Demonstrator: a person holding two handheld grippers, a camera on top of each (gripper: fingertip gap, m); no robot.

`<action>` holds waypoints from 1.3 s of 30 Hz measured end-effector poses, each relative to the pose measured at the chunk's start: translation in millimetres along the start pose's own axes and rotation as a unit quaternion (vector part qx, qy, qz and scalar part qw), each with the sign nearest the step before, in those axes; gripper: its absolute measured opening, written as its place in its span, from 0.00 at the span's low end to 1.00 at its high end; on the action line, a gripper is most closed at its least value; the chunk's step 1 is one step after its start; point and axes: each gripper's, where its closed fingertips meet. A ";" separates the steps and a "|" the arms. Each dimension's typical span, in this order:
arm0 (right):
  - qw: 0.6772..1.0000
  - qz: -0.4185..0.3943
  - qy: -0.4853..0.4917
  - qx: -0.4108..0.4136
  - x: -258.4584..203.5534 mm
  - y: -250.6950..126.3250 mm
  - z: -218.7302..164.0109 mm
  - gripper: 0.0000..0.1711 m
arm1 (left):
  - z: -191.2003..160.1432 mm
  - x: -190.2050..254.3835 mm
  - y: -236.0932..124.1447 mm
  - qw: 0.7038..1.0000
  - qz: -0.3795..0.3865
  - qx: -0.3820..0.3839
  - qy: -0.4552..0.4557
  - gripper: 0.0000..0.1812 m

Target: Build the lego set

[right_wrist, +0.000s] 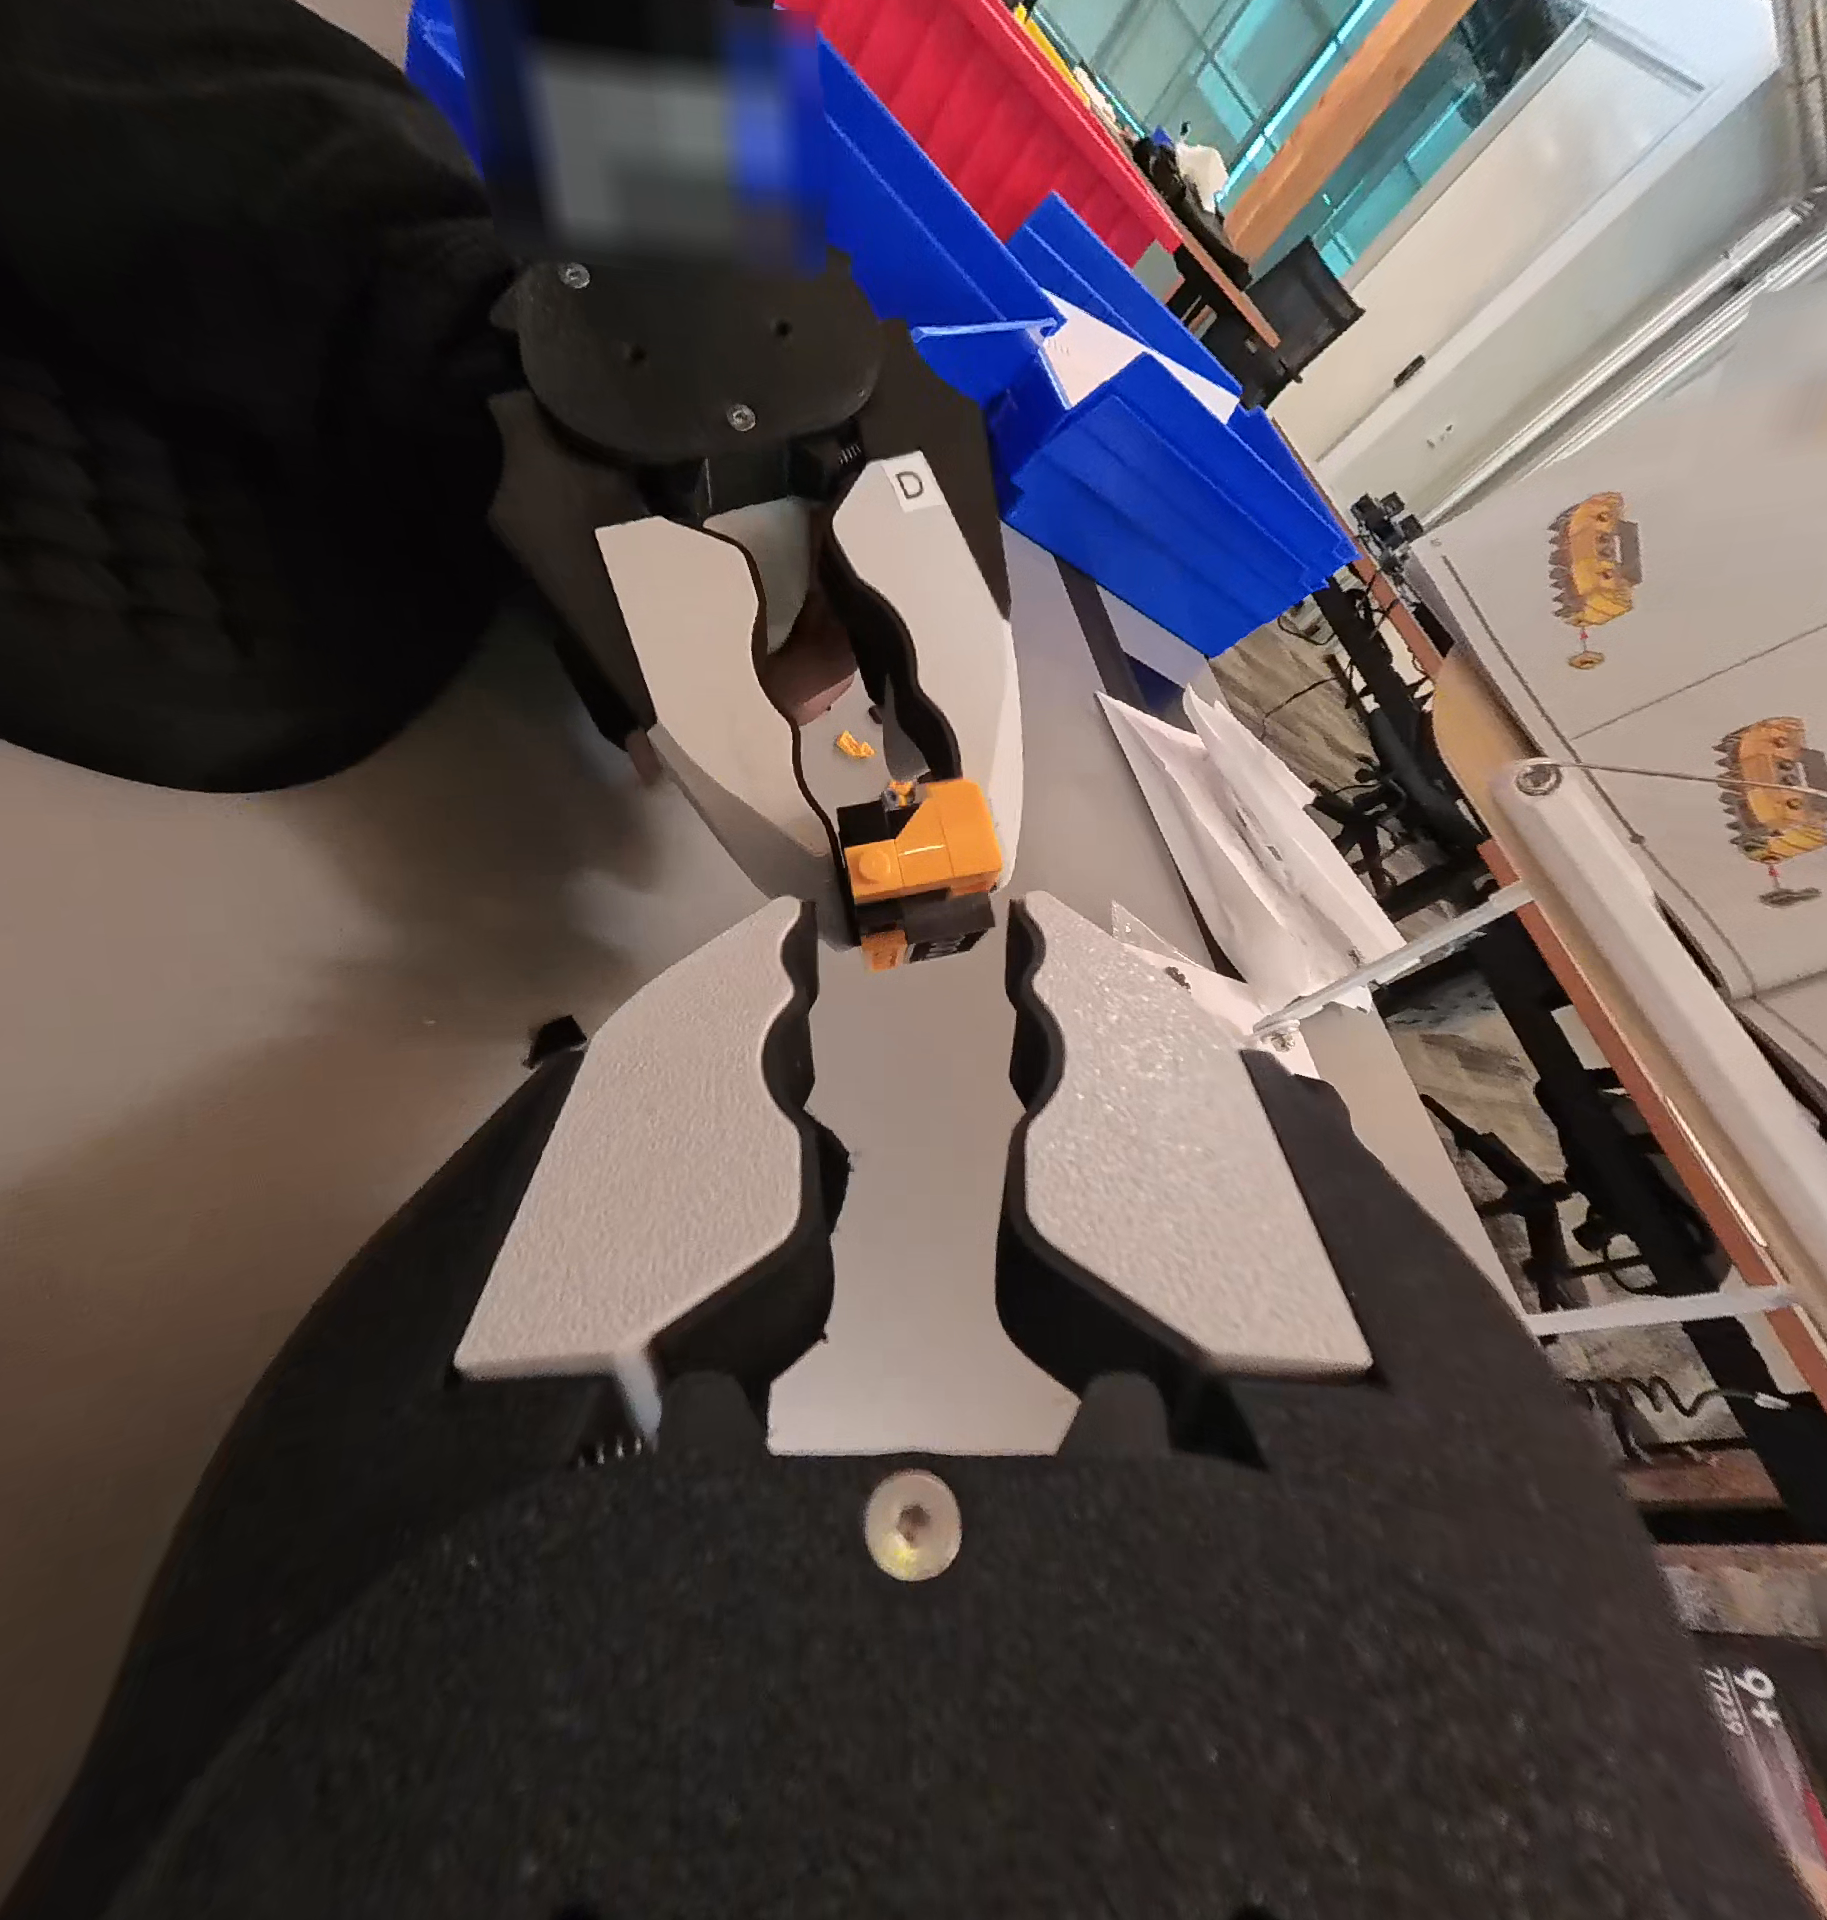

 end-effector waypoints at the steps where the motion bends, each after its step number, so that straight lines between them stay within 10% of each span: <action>1: 1.000 -0.001 0.002 0.001 0.4 0.2 0.1 0.20 | -0.5 0.0 0.3 1.000 0.001 -0.002 0.002 0.16; 39: 1.000 -0.007 0.007 0.022 8.5 -5.9 -2.5 0.15 | -2.6 -5.1 -0.2 0.997 0.030 -0.031 0.059 0.14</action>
Point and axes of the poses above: each gripper's, where its closed fingertips meet, y out along the fingers, z out of its top, x = y × z across the jaws, and after that the axes turned 5 degrees about y, right-handed
